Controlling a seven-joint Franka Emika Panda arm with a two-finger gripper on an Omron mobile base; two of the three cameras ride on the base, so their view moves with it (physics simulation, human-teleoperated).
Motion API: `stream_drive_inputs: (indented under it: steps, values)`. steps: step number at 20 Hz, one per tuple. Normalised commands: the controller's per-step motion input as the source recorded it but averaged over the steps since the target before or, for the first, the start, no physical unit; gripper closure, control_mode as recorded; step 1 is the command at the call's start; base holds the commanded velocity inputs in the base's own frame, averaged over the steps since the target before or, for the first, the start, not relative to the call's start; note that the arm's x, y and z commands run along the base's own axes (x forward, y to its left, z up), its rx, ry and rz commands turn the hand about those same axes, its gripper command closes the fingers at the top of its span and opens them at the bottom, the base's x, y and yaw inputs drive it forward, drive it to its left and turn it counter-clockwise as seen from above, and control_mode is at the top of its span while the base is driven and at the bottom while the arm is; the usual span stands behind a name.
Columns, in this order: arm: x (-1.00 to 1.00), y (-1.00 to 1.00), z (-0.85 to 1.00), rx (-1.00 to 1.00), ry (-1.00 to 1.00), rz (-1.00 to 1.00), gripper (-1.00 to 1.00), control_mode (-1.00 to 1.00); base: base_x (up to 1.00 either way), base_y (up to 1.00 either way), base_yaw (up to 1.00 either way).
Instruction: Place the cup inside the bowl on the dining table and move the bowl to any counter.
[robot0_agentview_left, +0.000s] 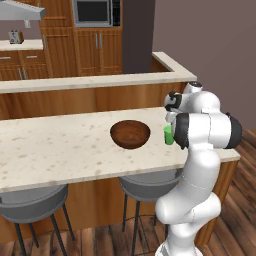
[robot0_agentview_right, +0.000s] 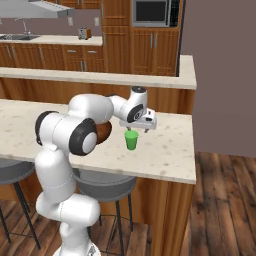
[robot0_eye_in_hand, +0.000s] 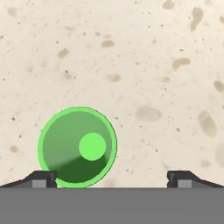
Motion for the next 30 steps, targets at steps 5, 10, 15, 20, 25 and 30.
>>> stream_drive_inputs:
  steps: [5,10,15,20,25,30]
  values:
    - [0.07,0.00,-0.15,0.00,0.00,0.00,-1.00,-1.00,0.00,0.00,0.00]
    - [0.10,0.00,-0.13,0.00,0.00,0.00,-1.00,-1.00,0.00,0.00,0.00]
    - [0.12,0.00,-0.12,0.00,0.00,0.00,-1.00,-1.00,0.00,0.00,0.00]
    - [0.13,0.00,-0.10,0.00,0.00,0.00,-1.00,-1.00,0.00,0.00,0.00]
    - [0.16,0.00,-0.11,0.00,0.00,0.00,-1.00,-1.00,0.00,0.00,0.00]
    - [0.16,0.00,-0.13,0.00,0.00,0.00,-1.00,-1.00,0.00,0.00,0.00]
